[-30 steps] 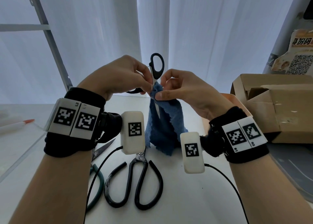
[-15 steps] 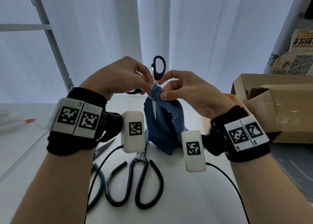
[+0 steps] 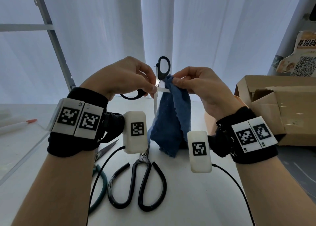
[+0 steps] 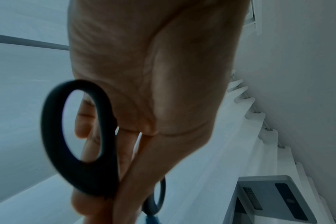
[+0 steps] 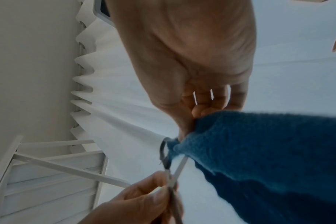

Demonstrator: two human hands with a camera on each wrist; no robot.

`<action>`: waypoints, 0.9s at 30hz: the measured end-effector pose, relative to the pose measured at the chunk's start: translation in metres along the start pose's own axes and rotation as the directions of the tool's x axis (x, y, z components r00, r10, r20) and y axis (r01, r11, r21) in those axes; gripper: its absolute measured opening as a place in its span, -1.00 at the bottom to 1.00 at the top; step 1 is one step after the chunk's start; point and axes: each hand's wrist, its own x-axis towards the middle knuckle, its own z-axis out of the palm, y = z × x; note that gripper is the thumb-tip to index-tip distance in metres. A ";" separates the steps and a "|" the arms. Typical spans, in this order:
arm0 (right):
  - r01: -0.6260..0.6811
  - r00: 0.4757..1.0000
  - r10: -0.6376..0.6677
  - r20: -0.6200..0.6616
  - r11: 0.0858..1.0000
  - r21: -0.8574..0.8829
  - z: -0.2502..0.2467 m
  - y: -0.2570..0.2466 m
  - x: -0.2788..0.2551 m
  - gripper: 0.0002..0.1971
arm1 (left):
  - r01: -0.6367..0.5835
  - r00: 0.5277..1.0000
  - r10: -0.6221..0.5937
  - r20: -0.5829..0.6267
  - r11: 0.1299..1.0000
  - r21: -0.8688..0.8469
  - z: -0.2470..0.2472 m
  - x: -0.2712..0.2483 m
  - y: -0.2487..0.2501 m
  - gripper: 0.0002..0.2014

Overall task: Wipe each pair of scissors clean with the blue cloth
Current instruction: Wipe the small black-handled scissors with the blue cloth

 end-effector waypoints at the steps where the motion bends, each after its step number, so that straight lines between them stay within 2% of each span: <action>1: -0.001 0.999 0.001 -0.050 1.000 0.005 -0.002 0.002 0.002 -1.00 | 0.003 1.000 -0.003 -0.005 1.000 -0.010 -0.002 -0.001 -0.001 -0.94; 7: -0.004 0.958 -0.017 -0.285 0.997 -0.071 -0.008 0.011 0.008 -0.96 | 0.006 1.000 -0.006 -0.014 0.999 -0.034 -0.008 -0.004 -0.002 -0.93; 17: -0.032 0.891 -0.056 -0.450 0.982 -0.186 -0.014 0.015 0.013 -0.94 | 0.045 0.996 -0.045 -0.082 0.999 -0.005 -0.011 -0.004 -0.005 -0.92; 20: -0.038 0.916 -0.020 -0.400 0.990 -0.137 -0.010 0.010 0.009 -0.94 | 0.037 0.997 -0.038 -0.074 0.999 -0.011 -0.009 -0.004 -0.004 -0.92; 22: -0.029 0.950 0.005 -0.313 0.997 -0.071 -0.005 0.005 0.005 -0.94 | 0.034 0.998 -0.035 -0.057 0.999 -0.013 -0.007 -0.003 -0.003 -0.92; 25: 0.050 0.997 -0.048 -0.060 0.998 0.041 0.001 -0.002 -0.001 -0.96 | 0.033 0.999 -0.033 -0.042 0.999 -0.013 -0.003 -0.002 -0.001 -0.93; 27: 0.086 0.991 -0.093 0.100 0.993 0.075 0.003 -0.006 -0.005 -0.96 | 0.032 0.998 -0.032 -0.046 0.999 -0.013 -0.002 -0.001 -0.001 -0.92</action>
